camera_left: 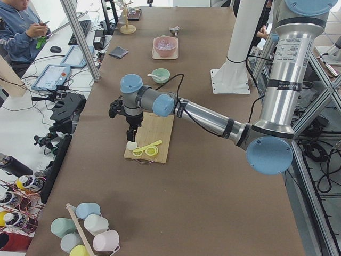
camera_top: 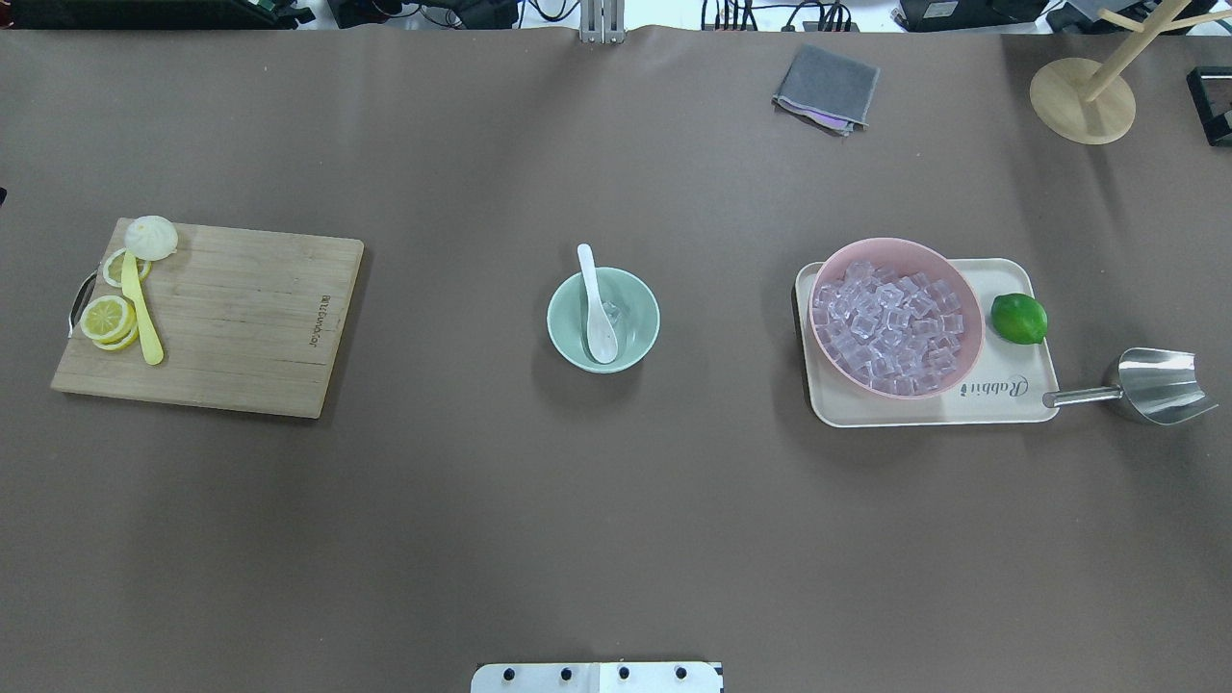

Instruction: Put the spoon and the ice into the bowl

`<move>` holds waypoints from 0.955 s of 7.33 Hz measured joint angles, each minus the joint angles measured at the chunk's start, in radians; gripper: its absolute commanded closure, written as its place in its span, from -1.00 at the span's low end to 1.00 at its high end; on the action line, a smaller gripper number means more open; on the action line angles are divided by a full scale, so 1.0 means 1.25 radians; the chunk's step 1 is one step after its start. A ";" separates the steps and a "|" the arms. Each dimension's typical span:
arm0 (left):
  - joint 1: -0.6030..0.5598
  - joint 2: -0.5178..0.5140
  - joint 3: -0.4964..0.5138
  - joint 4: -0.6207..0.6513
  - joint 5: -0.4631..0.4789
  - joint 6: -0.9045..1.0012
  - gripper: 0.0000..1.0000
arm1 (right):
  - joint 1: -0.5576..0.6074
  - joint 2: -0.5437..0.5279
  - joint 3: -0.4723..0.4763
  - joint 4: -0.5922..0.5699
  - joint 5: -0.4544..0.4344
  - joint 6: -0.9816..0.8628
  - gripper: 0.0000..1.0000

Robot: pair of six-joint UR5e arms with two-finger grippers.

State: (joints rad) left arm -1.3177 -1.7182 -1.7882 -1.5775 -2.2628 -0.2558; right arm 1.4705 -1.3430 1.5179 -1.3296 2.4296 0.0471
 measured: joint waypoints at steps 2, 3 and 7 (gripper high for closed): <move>-0.002 0.003 -0.003 -0.003 0.000 0.000 -0.97 | 0.005 -0.019 -0.002 0.000 -0.001 -0.007 -1.00; -0.003 0.003 -0.002 -0.003 0.000 0.001 -0.97 | 0.007 -0.023 -0.005 0.000 -0.004 -0.008 -1.00; -0.006 0.016 -0.002 -0.024 0.000 0.003 -0.97 | 0.010 -0.025 -0.006 0.001 -0.011 -0.007 -1.00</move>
State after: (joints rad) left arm -1.3248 -1.6977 -1.7911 -1.6078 -2.2633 -0.2525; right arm 1.4827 -1.3748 1.5103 -1.3286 2.4162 0.0383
